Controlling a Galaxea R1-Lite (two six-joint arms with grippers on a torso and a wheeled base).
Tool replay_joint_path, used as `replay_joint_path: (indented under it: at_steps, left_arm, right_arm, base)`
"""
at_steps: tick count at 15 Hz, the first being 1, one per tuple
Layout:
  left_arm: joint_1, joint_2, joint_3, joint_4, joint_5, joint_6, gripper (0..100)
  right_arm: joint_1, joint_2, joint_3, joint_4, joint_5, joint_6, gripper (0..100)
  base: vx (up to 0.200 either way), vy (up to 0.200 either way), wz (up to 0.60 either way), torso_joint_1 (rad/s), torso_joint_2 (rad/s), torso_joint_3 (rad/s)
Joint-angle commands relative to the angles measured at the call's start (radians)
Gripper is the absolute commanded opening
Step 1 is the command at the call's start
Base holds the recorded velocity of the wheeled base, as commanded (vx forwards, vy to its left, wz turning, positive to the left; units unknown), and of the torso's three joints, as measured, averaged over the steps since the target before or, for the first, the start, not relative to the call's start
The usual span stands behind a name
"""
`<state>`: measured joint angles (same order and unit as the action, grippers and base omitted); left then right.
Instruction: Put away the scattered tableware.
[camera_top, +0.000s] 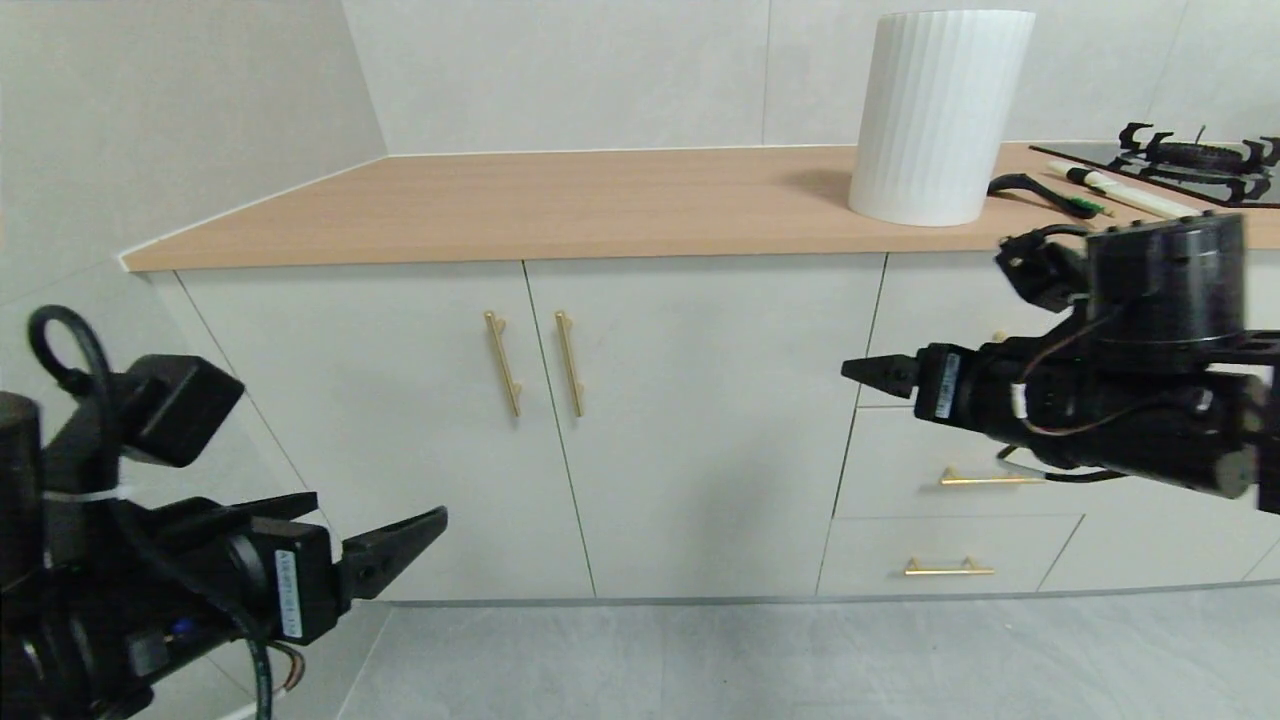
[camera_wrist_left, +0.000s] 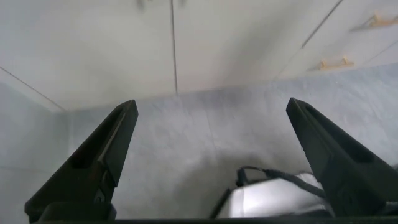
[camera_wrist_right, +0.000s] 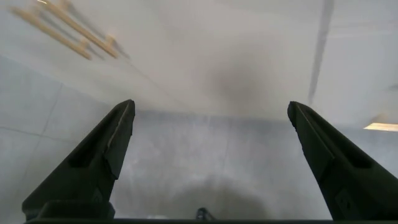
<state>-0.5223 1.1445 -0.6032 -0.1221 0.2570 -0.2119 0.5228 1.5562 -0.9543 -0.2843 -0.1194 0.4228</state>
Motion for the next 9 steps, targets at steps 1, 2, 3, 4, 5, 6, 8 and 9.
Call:
replay_joint_path:
  at_steps: [1, 2, 3, 4, 5, 6, 8, 9]
  left_arm:
    - [0.027, -0.216, 0.046, 0.001, -0.001, 0.039, 100]
    - [0.079, -0.298, 0.069, 0.002, -0.001, 0.039, 100]
    - [0.12, -0.367, 0.083, 0.002, -0.001, 0.039, 100]
    - [0.133, -0.404, 0.088, 0.006, -0.002, 0.039, 100]
    - [0.145, -0.509, 0.103, 0.006, -0.001, 0.04, 100]
    - [0.15, -0.562, 0.106, 0.009, -0.001, 0.04, 100]
    - [0.222, -0.709, 0.131, 0.058, 0.001, 0.095, 100]
    - [0.242, -0.83, 0.148, 0.116, -0.002, 0.177, 100]
  right_arm:
    - [-0.006, -0.349, 0.178, -0.001, -0.06, -0.098, 100]
    - [-0.018, -0.476, 0.238, 0.0, -0.083, -0.131, 100]
    - [-0.046, -0.59, 0.282, 0.004, -0.088, -0.165, 100]
    - [-0.06, -0.647, 0.305, 0.008, -0.088, -0.187, 100]
    - [-0.109, -0.797, 0.367, 0.011, -0.089, -0.242, 100]
    - [-0.138, -0.864, 0.394, 0.016, -0.089, -0.269, 100]
    - [-0.211, -1.035, 0.442, 0.086, -0.091, -0.34, 100]
    - [-0.273, -1.156, 0.447, 0.177, -0.089, -0.375, 100]
  base:
    - [0.0, 0.0, 0.0, 0.0, 0.0, 0.0]
    - [0.0, 0.0, 0.0, 0.0, 0.0, 0.0]
    - [0.0, 0.0, 0.0, 0.0, 0.0, 0.0]
    - [0.0, 0.0, 0.0, 0.0, 0.0, 0.0]
    - [0.0, 0.0, 0.0, 0.0, 0.0, 0.0]
    - [0.0, 0.0, 0.0, 0.0, 0.0, 0.0]
    - [0.0, 0.0, 0.0, 0.0, 0.0, 0.0]
    - [0.0, 0.0, 0.0, 0.0, 0.0, 0.0]
